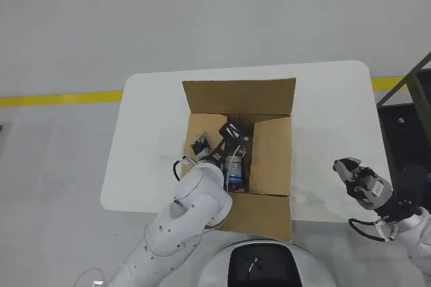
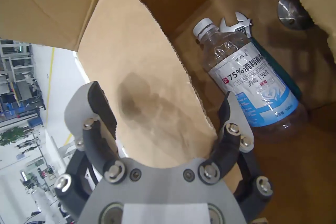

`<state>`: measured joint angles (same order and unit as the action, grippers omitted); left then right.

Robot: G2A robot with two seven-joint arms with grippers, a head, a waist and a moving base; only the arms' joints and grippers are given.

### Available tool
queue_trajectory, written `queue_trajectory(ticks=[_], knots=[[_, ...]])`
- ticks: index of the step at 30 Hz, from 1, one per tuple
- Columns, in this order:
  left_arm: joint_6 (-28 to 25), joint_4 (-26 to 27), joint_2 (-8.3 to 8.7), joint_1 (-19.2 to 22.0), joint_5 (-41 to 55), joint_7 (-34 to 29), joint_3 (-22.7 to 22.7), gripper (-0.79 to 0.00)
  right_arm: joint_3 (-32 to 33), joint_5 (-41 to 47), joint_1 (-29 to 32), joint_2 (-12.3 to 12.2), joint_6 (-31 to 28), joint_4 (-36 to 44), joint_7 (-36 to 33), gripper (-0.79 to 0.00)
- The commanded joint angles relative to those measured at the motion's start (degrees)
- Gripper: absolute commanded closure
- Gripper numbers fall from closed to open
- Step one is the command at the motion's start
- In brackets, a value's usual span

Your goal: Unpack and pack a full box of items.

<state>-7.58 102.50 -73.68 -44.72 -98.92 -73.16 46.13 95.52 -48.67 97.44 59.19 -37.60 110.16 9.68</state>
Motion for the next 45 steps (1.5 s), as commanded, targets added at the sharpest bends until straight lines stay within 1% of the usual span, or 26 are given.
queue_trajectory(ticks=[1,2,3,7,9,13,17,20,22,24,29,35,39,40,41,42,43,44,45], knots=[[0.3,0.2,-0.24,-0.2,-1.8,-0.5,-0.2,-0.234,-0.2,0.0,-0.3,0.0,-0.1,0.1,-0.4,0.000],[0.5,0.3,-0.35,-0.4,-1.8,-0.4,0.0,-0.142,-0.3,0.0,-0.4,0.1,-0.1,0.1,-0.5,0.000],[0.5,0.4,-0.43,-0.6,-2.0,-0.5,0.2,0.000,-0.5,-0.1,-0.6,0.1,-0.2,0.1,-0.8,0.000],[0.9,1.7,-0.62,-1.6,-2.8,-0.2,1.6,0.000,-1.2,-0.2,-1.6,0.2,-0.2,0.2,-1.6,0.000],[1.4,2.9,-0.69,-2.5,-1.1,0.8,3.0,0.000,-1.8,-0.1,-2.3,0.3,-0.1,0.1,-2.0,0.000],[2.5,5.5,-0.73,-4.5,5.7,3.2,7.5,0.000,-3.2,0.4,-4.2,0.4,0.0,0.0,-3.3,0.000],[2.1,7.4,-0.54,-6.3,9.8,4.6,11.4,0.000,-4.7,1.5,-6.2,0.6,0.5,-0.2,-4.8,0.000],[1.9,8.8,-0.48,-7.3,12.4,5.6,13.5,0.000,-5.8,2.3,-7.7,0.7,0.8,-0.4,-6.3,0.000],[2.6,9.8,-0.52,-8.0,15.0,6.4,15.0,0.000,-6.5,3.0,-8.8,0.8,0.9,-0.8,-7.6,0.000],[4.3,10.7,-0.62,-8.7,19.1,7.2,17.0,0.000,-7.2,3.9,-9.9,0.8,1.1,-1.0,-9.1,0.000],[3.8,11.6,-0.50,-9.3,23.8,8.4,20.5,0.000,-8.8,5.4,-11.0,0.9,1.5,-1.2,-12.0,0.000],[2.9,12.8,-0.44,-9.7,31.0,9.6,23.5,0.000,-10.3,5.0,-12.6,0.9,1.4,-1.4,-17.0,0.000],[2.5,13.8,-0.30,-9.9,32.9,9.9,24.9,0.000,-11.3,4.3,-14.2,0.9,2.5,-1.4,-20.8,0.000],[2.5,13.8,-0.27,-10.0,33.5,10.1,25.3,-0.058,-11.5,4.1,-14.6,0.9,2.9,-1.5,-21.8,0.000],[2.3,13.8,-0.20,-10.1,33.6,10.0,25.6,-0.206,-11.7,3.9,-15.0,0.9,3.5,-1.6,-22.6,0.000],[2.3,13.8,-0.15,-10.1,33.7,10.0,25.9,-0.372,-11.8,3.7,-15.3,0.9,4.0,-1.6,-23.3,0.000],[2.2,13.7,-0.10,-10.2,33.9,10.1,26.2,-0.680,-11.9,3.4,-15.6,0.9,4.4,-1.7,-23.8,0.000],[2.0,13.6,-0.04,-10.3,34.0,10.2,26.4,-0.785,-12.0,3.3,-15.8,0.9,4.8,-1.9,-24.2,0.000],[1.9,13.6,0.02,-10.5,34.0,10.3,26.7,-0.785,-12.0,3.2,-16.0,0.9,5.0,-2.0,-24.5,0.000]])
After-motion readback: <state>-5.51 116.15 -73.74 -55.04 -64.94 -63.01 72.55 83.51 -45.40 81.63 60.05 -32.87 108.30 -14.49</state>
